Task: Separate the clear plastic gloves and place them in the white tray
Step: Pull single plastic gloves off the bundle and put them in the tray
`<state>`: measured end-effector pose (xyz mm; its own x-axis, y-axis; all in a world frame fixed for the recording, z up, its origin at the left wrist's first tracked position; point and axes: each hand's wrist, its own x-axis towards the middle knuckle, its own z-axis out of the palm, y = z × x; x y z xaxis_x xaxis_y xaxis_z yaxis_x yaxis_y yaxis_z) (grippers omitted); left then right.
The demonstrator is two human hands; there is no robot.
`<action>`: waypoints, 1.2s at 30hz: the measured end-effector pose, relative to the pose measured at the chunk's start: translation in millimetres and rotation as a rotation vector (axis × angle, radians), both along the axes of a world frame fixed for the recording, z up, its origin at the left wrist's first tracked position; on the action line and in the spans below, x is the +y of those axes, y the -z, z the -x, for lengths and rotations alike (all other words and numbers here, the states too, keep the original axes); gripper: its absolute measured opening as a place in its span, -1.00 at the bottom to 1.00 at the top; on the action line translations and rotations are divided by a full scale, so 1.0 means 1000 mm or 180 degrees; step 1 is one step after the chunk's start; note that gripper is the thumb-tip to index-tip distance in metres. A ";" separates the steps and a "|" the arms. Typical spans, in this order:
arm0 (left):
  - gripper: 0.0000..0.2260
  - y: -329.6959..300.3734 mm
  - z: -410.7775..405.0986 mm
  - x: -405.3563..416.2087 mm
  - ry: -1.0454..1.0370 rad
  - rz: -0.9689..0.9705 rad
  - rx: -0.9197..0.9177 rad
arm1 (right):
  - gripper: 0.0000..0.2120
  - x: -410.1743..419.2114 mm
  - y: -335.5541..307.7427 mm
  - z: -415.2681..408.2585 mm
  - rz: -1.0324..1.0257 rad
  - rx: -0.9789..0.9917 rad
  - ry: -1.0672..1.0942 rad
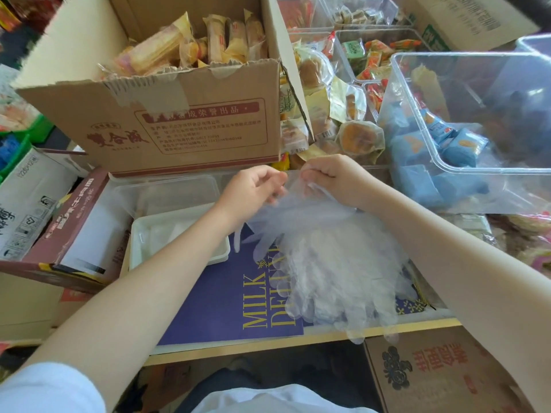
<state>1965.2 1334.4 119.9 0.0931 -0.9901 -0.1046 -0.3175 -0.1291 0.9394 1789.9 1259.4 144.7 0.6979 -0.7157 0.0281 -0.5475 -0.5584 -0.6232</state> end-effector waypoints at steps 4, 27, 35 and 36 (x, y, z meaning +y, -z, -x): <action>-0.88 0.006 0.003 -0.001 0.0083 0.0166 0.0028 | -0.77 0.007 0.003 -0.007 0.0049 0.0141 -0.0189; -0.80 0.002 -0.022 0.011 -0.0884 0.0444 0.2127 | -0.87 0.034 -0.005 -0.020 -0.3419 -0.2717 0.2636; -0.81 -0.007 -0.013 0.013 -0.0652 0.0626 0.2042 | -0.83 0.034 -0.024 -0.030 -0.3774 -0.3387 0.2664; -0.82 -0.005 -0.012 0.013 -0.0615 0.0627 0.2015 | -0.81 0.035 -0.024 -0.030 -0.3880 -0.3485 0.2640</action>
